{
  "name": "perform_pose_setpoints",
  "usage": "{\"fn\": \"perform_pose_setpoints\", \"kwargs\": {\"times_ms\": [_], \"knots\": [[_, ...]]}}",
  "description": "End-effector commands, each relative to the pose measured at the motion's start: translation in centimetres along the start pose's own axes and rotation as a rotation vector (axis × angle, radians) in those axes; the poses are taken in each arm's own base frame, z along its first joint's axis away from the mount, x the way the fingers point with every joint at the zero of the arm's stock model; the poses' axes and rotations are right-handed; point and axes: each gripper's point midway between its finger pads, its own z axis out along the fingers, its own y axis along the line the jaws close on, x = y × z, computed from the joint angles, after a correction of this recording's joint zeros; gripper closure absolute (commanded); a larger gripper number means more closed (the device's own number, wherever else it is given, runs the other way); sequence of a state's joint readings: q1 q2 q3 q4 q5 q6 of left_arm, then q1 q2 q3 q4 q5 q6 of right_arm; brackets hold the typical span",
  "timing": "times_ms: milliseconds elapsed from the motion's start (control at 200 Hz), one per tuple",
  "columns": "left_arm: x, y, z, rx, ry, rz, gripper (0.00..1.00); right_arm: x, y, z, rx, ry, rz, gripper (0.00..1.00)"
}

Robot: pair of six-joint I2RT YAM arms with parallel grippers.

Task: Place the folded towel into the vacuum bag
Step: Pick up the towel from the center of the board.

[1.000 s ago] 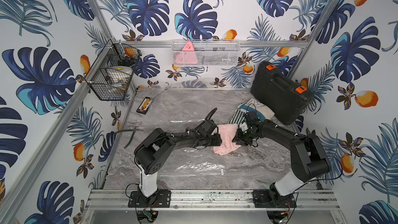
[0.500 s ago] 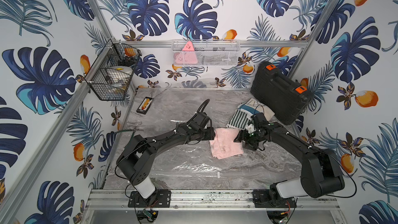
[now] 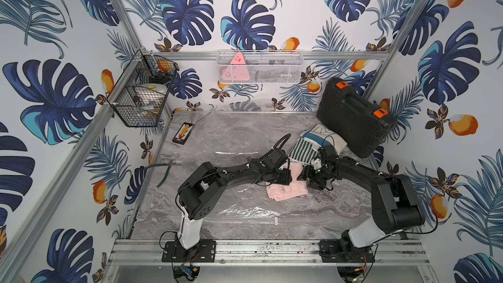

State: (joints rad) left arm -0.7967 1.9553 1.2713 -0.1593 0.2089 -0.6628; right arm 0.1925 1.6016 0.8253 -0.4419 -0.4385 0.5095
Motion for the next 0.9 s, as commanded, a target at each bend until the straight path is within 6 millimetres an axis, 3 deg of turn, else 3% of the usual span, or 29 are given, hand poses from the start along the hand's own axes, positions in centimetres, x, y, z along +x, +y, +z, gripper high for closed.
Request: {"fn": "perform_pose_setpoints", "kwargs": {"times_ms": [0, 90, 165, 270, 375, 500, 570, 681, 766, 896], "knots": [[0.6, 2.2, 1.3, -0.033, 0.006, -0.038, 0.54, -0.5, 1.2, 1.2, -0.1, -0.007, 0.0, 0.39], [2.1, 3.6, 2.5, -0.053, 0.028, -0.061, 0.57, -0.2, 0.8, 2.3, -0.118, -0.001, 0.021, 0.49], [3.1, 4.0, 3.1, -0.04, 0.051, -0.079, 0.59, -0.2, 1.0, 2.6, -0.142, 0.0, 0.027, 0.64], [3.7, 4.1, 3.0, -0.029, 0.061, -0.091, 0.6, -0.3, 1.7, 1.3, -0.152, -0.023, 0.015, 0.82], [3.6, 3.1, 1.7, -0.005, 0.063, -0.089, 0.59, 0.2, 1.4, -0.6, -0.095, -0.043, -0.004, 0.9], [2.1, 1.5, -1.2, 0.028, 0.013, -0.068, 0.58, 1.1, -0.1, -2.4, 0.058, -0.038, -0.04, 0.94], [1.1, 1.5, -1.7, 0.025, -0.016, -0.061, 0.58, 1.7, -0.7, -3.1, 0.144, -0.043, -0.078, 0.94], [0.6, 1.8, 0.3, 0.012, -0.009, -0.054, 0.59, 2.5, -0.6, -4.1, 0.284, -0.065, -0.161, 0.94], [1.3, 1.9, 2.2, 0.027, 0.007, -0.069, 0.59, 2.3, -0.2, -5.3, 0.429, -0.12, -0.245, 0.93], [2.9, 2.1, 4.0, 0.06, 0.02, -0.1, 0.61, 2.4, 2.2, -5.5, 0.515, -0.166, -0.341, 0.91]]}}
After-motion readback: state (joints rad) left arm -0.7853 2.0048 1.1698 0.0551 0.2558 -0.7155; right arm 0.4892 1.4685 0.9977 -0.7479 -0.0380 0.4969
